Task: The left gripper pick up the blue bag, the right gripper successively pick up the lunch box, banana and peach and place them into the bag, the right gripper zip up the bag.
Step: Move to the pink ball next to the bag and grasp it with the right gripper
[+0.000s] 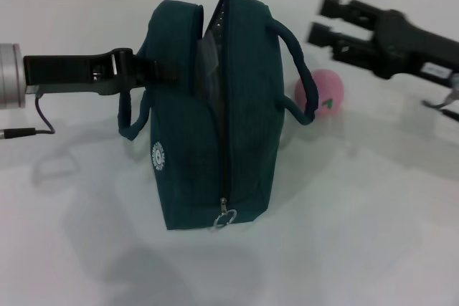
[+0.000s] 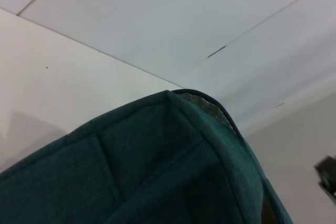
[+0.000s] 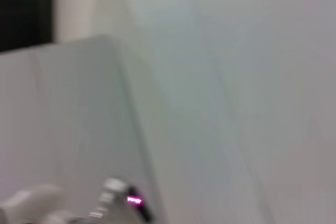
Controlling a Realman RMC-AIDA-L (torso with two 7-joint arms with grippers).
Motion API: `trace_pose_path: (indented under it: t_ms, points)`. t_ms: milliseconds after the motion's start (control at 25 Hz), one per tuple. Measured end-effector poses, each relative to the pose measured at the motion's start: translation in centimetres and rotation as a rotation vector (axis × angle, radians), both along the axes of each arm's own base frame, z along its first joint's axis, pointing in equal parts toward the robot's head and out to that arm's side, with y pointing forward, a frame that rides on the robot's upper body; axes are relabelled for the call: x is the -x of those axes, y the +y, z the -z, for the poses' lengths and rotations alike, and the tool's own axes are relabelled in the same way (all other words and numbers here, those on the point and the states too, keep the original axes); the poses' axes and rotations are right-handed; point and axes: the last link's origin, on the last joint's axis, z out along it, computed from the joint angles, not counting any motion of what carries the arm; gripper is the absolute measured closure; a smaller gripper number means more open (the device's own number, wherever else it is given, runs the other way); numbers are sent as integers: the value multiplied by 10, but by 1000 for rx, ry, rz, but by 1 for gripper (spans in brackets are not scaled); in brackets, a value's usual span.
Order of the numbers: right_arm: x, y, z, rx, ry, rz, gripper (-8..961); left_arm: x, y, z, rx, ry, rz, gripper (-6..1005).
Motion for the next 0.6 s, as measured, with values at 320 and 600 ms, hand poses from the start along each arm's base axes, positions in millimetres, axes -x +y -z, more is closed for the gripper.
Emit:
trace_pose_path:
  t_ms: [320, 600]
  points:
    - [-54, 21, -6, -151, -229, 265, 236, 5, -4, 1, 2, -2, -15, 967]
    - [-61, 43, 31, -115, -482, 333, 235, 6, -3, 4, 5, -8, -27, 967]
